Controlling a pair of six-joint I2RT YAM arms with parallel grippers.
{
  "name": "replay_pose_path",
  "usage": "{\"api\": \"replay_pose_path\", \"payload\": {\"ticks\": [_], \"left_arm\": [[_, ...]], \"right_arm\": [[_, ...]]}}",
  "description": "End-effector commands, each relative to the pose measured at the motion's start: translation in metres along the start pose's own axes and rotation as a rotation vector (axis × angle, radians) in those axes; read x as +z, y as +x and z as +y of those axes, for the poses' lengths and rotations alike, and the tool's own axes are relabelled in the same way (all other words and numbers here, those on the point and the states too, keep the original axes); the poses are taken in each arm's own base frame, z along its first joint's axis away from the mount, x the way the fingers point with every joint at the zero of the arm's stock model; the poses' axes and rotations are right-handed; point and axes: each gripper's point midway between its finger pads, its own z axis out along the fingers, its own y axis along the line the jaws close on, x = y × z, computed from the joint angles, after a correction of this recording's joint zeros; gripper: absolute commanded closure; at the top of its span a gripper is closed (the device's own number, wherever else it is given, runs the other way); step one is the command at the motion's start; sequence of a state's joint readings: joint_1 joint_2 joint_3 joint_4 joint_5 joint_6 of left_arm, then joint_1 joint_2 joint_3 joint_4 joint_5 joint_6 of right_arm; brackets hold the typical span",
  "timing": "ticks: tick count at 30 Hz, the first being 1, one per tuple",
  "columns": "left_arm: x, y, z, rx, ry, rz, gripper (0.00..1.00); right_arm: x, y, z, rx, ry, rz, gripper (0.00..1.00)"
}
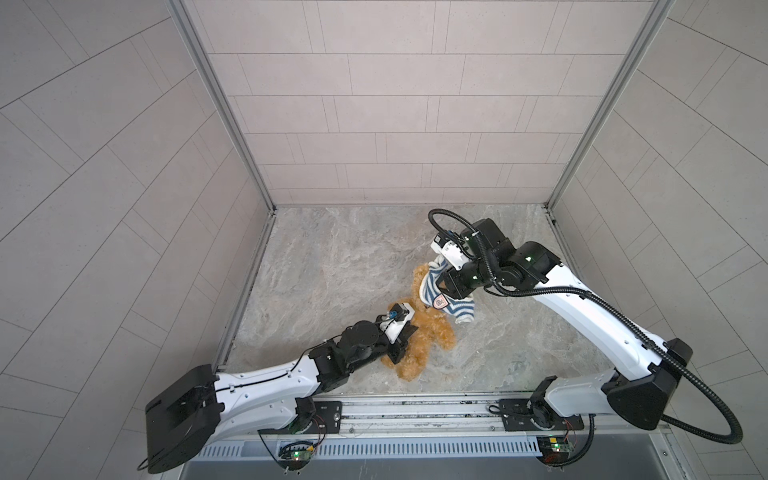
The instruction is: Dress the teddy bear
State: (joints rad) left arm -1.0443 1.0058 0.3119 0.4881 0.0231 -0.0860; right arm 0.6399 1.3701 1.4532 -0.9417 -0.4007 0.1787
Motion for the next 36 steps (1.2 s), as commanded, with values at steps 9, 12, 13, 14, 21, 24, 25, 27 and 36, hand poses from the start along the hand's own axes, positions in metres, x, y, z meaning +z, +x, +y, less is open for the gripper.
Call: {"api": "replay_pose_path", "payload": {"ticks": [9, 12, 13, 14, 21, 24, 25, 27, 36], "left_arm": [[0.0, -0.039, 0.001, -0.003, -0.02, -0.124, 1.0], [0.001, -0.042, 0.001, -0.025, -0.021, -0.126, 1.0], [0.001, -0.042, 0.002, -0.035, -0.024, -0.122, 1.0], [0.003, -0.042, 0.001, -0.042, -0.025, -0.112, 1.0], [0.007, -0.04, 0.017, -0.21, 0.007, -0.059, 0.53], [0.005, -0.041, 0.026, -0.3, 0.033, -0.063, 0.36], [0.003, -0.042, 0.028, -0.32, 0.035, -0.063, 0.35], [-0.003, -0.044, 0.028, -0.357, 0.048, -0.061, 0.35], [-0.039, -0.095, 0.003, -0.562, 0.249, -0.158, 0.6]], "right_arm": [[-0.009, 0.017, 0.015, -0.036, -0.076, 0.041, 0.9], [-0.013, 0.014, 0.015, -0.062, -0.07, 0.011, 0.98], [-0.015, 0.013, 0.014, -0.074, -0.062, -0.002, 1.0], [-0.016, 0.011, 0.013, -0.088, -0.052, -0.015, 1.0], [-0.036, -0.007, -0.016, -0.227, 0.155, -0.181, 1.0], [-0.043, -0.017, -0.033, -0.294, 0.277, -0.259, 1.0], [-0.044, -0.019, -0.035, -0.308, 0.293, -0.282, 1.0], [-0.044, -0.022, -0.035, -0.345, 0.307, -0.312, 1.0], [-0.043, -0.027, -0.022, -0.502, 0.32, -0.449, 1.0]]}}
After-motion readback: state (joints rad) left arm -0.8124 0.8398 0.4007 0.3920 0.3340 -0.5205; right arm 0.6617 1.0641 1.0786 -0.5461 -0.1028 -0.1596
